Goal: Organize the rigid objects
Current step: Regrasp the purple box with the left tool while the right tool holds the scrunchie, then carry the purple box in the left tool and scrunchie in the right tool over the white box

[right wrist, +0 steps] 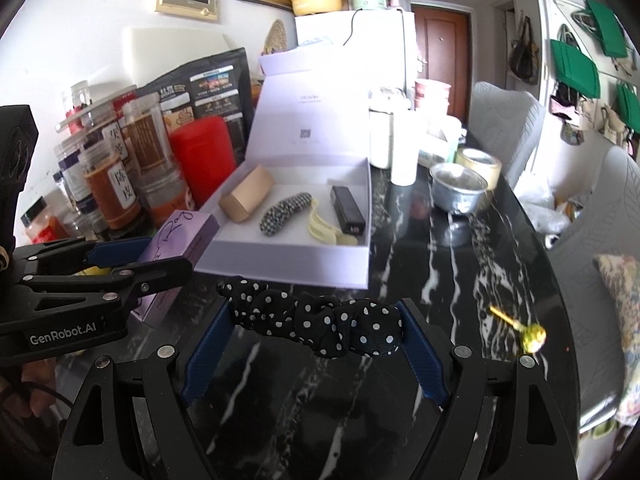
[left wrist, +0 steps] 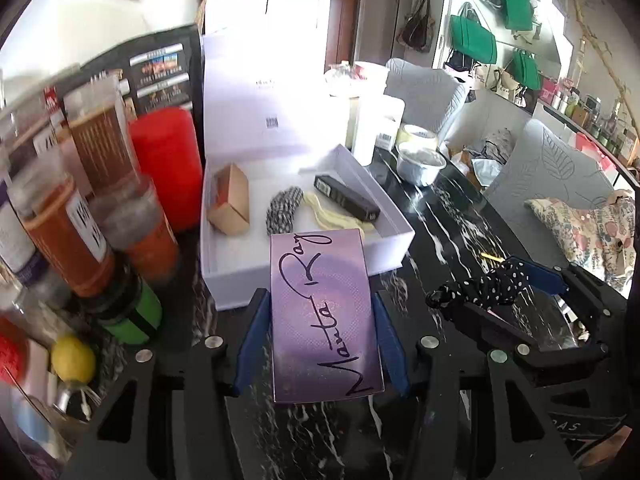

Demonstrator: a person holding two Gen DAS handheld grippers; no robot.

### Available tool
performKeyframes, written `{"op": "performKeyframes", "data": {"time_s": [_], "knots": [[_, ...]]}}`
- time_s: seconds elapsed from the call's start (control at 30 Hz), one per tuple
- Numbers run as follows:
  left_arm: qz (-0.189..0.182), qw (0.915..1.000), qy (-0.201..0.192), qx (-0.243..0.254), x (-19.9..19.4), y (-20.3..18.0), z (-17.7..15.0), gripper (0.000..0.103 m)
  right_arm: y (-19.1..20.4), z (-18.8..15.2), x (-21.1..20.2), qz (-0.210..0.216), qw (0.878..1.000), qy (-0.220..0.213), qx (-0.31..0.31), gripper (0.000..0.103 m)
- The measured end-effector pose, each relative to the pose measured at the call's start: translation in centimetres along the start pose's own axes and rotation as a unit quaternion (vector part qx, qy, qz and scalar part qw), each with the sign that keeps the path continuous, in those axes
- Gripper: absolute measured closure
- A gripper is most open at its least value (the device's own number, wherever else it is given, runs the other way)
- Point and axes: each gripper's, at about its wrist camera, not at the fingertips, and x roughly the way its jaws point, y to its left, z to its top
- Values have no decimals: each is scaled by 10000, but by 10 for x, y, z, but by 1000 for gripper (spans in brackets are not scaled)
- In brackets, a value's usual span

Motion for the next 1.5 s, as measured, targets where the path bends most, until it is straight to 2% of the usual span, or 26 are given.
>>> {"op": "performKeyframes", "data": {"time_s": [0.43, 0.67, 0.8, 1.03, 1.23, 1.5], "knots": [[-84, 9996, -270, 80, -5, 8, 36, 51, -1, 36, -2, -37, 9997, -244, -83, 21], [-222, 9996, -168, -2, 10, 11, 37, 51, -4, 45, 10, -17, 9997, -256, -41, 21], [-399, 9992, -8, 43, 20, 8, 27, 51, -10, 39, 14, -64, 9999, -143, 33, 21], [-595, 9962, 627, 84, 53, -9, 3, 51, -24, 15, 10, -355, 9991, 27, 225, 21], [-793, 9917, 1007, 82, 76, -32, -16, 51, -46, -10, 1, -597, 9969, 205, 473, 21], [-730, 9873, 1406, 75, 100, -52, -30, 51, -67, -33, -6, -729, 9946, 323, 665, 21]]}}
